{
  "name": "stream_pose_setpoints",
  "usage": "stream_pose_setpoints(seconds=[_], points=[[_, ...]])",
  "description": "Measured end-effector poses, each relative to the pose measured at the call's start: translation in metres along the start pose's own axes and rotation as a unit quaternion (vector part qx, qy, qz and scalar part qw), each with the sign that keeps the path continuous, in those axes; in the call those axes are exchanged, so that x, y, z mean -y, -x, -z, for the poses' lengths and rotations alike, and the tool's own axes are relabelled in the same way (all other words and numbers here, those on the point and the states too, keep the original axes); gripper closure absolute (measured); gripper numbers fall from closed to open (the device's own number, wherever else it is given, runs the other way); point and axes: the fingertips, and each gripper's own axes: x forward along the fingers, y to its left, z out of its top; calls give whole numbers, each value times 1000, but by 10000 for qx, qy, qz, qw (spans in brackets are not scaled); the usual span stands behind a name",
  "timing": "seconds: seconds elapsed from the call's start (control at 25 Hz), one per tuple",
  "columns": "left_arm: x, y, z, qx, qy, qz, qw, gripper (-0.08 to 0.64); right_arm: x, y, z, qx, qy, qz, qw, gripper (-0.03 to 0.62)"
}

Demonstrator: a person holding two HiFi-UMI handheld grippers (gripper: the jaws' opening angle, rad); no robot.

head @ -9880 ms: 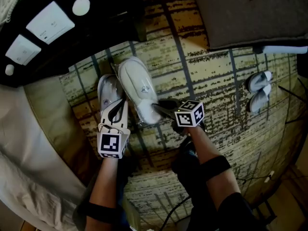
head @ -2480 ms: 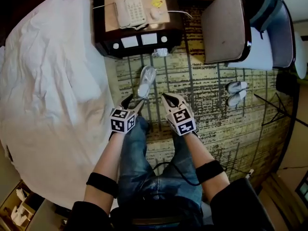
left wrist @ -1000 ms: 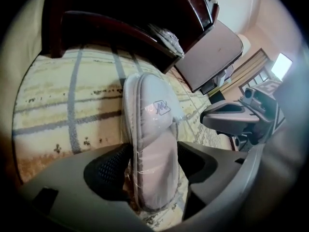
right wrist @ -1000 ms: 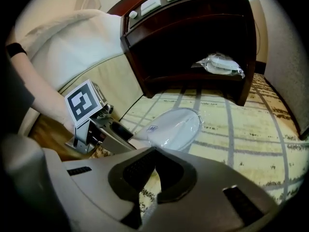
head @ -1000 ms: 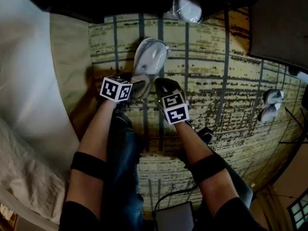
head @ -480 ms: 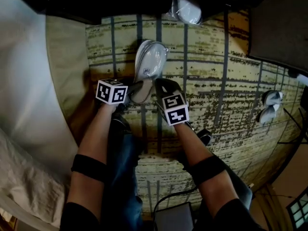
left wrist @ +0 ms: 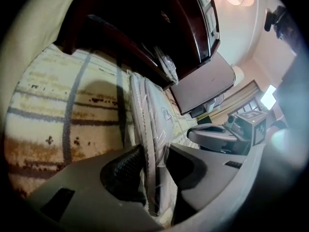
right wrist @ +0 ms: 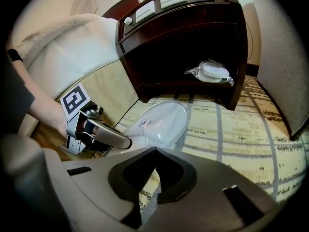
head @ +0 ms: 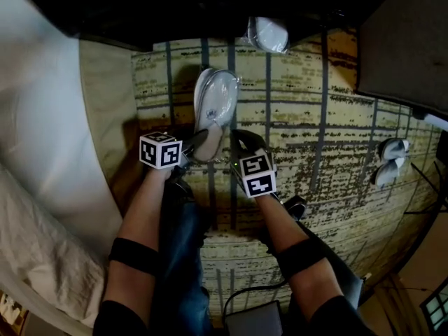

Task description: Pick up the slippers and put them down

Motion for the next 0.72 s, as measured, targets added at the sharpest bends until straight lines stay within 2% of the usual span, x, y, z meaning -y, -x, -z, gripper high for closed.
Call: stream_pose_setpoints(seconds=[0.36,0.72], points=[[40,33,-51,159,-65,97,9998,430,-2,35,-57,258,4,161,9995,590],[37,41,-107,581,-89,13,9983,430,11,41,-98,617,44,404,9973,591]])
